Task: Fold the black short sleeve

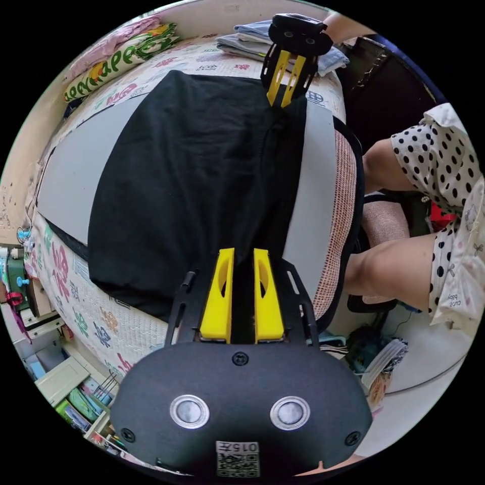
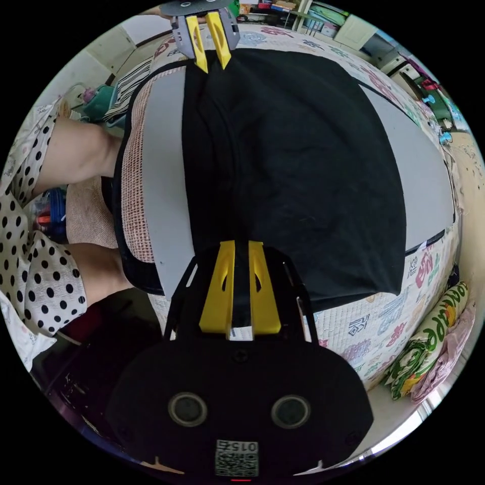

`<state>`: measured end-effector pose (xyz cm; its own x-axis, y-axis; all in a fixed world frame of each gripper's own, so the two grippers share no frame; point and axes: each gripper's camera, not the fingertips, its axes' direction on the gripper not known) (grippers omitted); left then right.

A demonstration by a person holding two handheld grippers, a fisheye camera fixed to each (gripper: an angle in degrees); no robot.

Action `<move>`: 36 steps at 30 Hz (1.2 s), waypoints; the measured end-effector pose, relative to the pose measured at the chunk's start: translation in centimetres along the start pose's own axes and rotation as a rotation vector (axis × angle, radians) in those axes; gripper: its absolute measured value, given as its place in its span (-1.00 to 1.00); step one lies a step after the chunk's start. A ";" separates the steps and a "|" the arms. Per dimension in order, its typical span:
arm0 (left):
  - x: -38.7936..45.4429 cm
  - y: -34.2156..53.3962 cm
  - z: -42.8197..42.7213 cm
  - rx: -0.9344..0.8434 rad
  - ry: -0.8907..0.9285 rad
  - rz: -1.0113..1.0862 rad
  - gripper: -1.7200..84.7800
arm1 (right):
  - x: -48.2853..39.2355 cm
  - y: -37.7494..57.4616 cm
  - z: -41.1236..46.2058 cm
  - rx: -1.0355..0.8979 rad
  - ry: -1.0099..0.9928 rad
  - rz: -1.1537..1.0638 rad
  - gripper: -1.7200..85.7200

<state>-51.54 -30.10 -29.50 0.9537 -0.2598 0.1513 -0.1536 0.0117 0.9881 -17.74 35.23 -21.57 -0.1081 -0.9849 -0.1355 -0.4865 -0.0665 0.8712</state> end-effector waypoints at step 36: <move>-35.7 34.1 4.2 0.555 0.404 -1.191 -0.70 | -8.8 -37.9 -11.8 0.238 -0.300 0.389 -0.77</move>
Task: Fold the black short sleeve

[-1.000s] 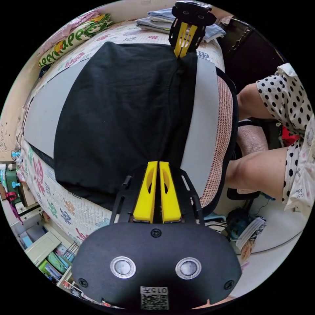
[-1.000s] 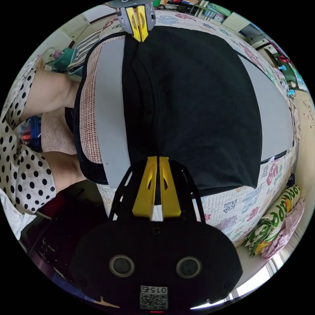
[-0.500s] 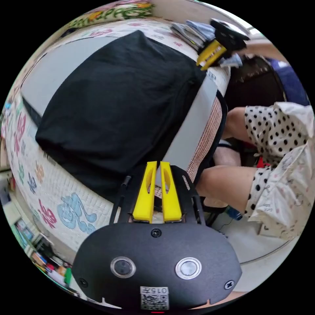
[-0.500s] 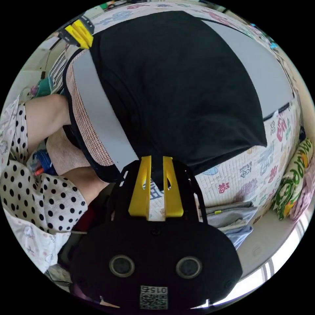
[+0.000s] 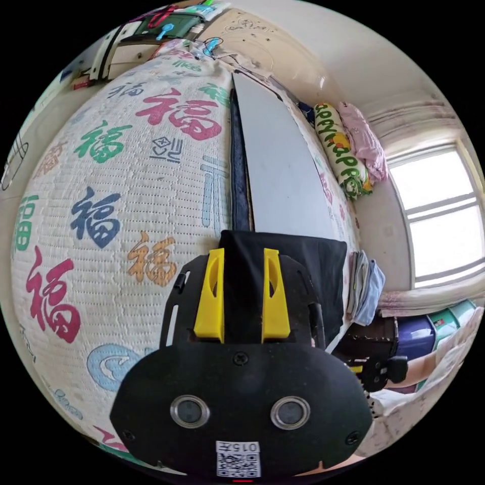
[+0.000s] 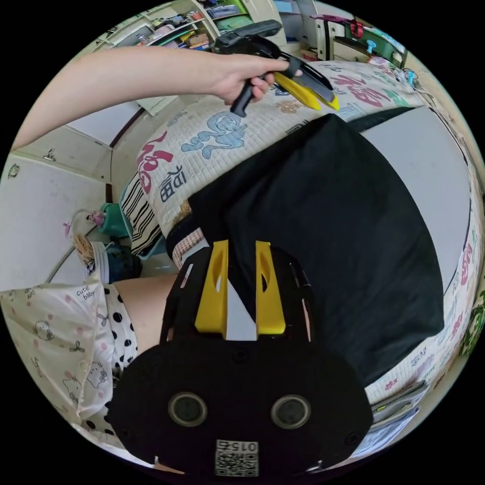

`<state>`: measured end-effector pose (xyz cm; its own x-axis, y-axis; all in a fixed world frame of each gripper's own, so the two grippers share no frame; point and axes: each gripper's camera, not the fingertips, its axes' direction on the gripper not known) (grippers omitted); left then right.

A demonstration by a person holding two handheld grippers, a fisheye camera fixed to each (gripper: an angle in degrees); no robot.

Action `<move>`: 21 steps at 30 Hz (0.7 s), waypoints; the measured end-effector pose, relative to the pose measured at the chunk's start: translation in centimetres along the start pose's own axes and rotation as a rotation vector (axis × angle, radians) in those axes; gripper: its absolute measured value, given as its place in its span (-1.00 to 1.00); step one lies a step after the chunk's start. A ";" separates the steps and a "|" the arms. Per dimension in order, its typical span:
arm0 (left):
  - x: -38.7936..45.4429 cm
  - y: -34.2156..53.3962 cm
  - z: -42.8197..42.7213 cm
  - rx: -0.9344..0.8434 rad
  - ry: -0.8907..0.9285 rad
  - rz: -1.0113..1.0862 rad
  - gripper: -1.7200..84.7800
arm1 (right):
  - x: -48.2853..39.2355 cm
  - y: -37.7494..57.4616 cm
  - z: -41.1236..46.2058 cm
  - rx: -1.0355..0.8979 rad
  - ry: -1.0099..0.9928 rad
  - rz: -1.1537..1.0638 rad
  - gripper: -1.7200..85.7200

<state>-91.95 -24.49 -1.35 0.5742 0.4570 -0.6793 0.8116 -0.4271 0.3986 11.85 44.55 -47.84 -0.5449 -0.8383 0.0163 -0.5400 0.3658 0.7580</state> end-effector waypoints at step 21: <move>-17.7 8.4 5.6 -0.117 -0.028 0.081 -0.96 | 0.0 -5.7 0.4 -0.074 0.169 -0.144 -0.93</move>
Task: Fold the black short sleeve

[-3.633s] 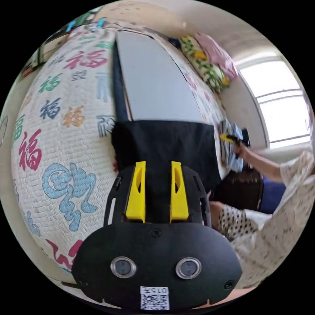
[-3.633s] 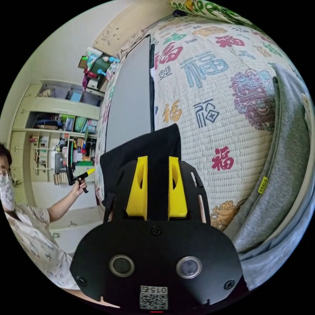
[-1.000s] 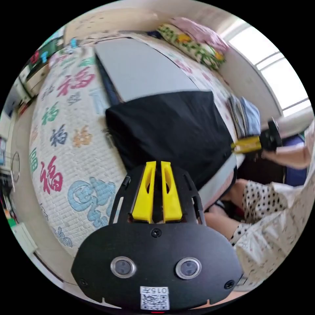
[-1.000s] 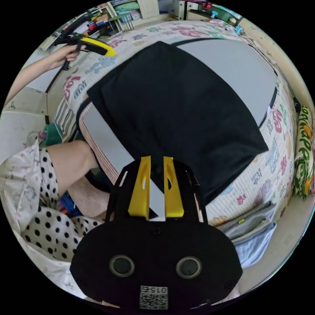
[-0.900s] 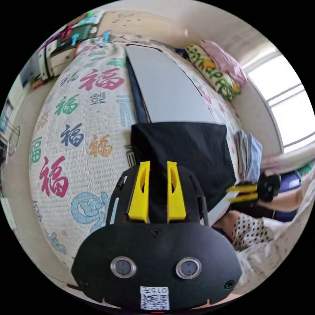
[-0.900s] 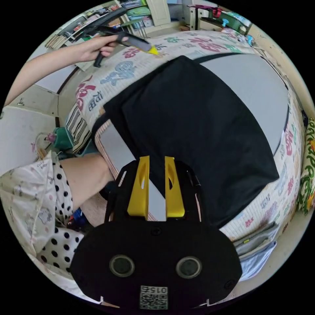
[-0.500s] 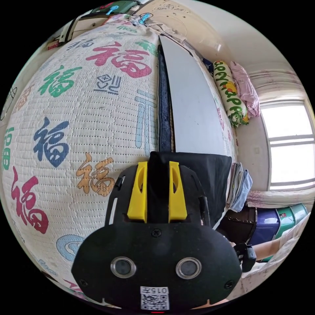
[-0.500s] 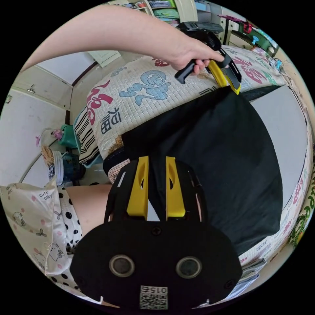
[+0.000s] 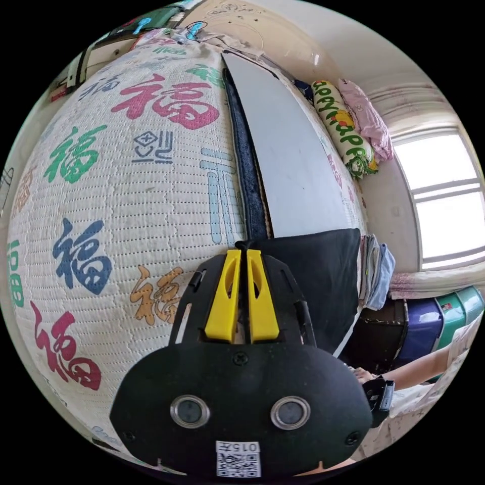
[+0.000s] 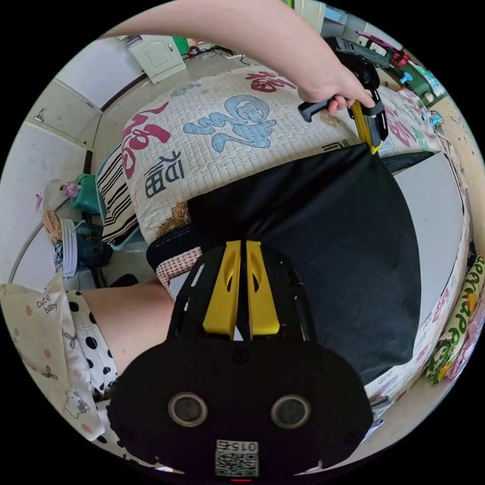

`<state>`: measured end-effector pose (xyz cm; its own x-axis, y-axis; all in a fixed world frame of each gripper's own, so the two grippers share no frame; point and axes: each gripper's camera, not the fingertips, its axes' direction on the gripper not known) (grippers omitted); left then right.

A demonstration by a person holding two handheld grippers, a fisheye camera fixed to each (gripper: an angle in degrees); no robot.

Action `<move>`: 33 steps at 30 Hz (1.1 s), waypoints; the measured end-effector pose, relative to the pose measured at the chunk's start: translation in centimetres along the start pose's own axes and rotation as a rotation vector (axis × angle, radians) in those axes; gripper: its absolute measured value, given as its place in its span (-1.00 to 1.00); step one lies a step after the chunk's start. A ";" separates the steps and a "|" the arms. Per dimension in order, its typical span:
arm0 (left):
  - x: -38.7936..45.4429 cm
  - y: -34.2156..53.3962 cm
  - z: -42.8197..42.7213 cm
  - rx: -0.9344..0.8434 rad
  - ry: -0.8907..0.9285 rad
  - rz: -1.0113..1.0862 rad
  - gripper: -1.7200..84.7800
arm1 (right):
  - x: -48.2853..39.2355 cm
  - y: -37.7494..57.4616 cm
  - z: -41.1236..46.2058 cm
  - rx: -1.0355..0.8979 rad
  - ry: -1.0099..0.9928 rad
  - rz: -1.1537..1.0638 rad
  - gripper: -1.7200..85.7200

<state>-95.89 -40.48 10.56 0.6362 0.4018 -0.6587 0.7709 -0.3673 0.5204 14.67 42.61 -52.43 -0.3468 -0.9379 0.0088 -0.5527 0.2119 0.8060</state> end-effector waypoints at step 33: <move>23.1 36.2 37.4 -0.143 -0.094 0.625 -0.76 | 58.6 60.9 -18.1 0.218 -0.350 1.368 -0.71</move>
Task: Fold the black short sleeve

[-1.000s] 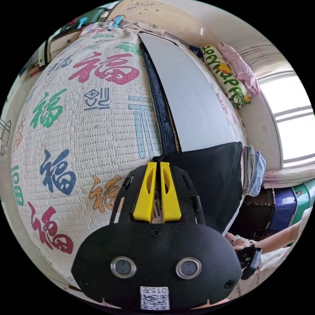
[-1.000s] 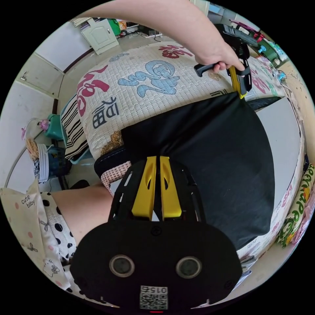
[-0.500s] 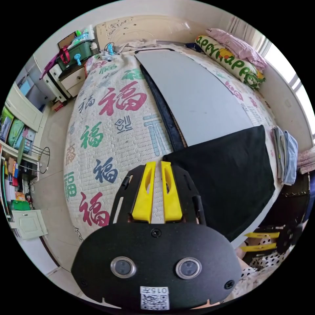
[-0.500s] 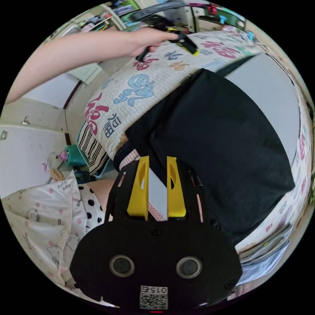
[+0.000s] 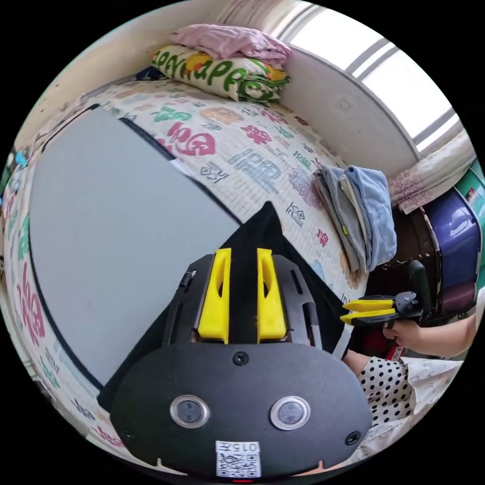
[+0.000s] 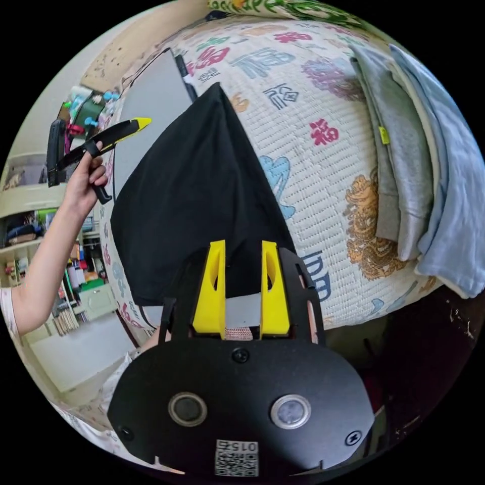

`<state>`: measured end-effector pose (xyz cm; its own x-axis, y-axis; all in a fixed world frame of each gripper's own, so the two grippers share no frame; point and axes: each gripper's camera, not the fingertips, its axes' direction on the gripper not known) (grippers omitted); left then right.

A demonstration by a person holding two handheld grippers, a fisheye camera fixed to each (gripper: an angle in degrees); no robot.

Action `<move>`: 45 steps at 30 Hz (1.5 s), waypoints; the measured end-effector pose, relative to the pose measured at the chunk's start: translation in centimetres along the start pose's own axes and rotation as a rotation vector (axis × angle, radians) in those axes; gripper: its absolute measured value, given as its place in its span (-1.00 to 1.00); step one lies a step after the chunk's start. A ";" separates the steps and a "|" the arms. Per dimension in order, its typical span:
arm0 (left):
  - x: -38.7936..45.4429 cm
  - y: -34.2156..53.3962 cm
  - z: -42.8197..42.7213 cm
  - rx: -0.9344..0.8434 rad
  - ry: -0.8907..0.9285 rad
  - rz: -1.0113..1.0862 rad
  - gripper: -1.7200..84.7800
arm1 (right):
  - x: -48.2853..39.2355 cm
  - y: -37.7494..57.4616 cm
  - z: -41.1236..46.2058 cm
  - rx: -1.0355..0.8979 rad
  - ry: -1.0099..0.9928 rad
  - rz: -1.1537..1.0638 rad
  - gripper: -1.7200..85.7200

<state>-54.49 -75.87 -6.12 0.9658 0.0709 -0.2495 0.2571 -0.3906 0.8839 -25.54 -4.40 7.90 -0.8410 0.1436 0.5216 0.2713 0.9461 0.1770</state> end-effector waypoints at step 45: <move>17.1 8.6 17.2 -0.284 0.025 0.346 -0.93 | 15.2 -7.6 -21.1 0.154 -0.192 0.243 -0.94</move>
<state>-36.32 -93.82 -9.57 0.9962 0.0039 0.0869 -0.0856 -0.1282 0.9880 -30.52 -15.53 32.06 -0.8372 0.4080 0.3642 0.4127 0.9083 -0.0688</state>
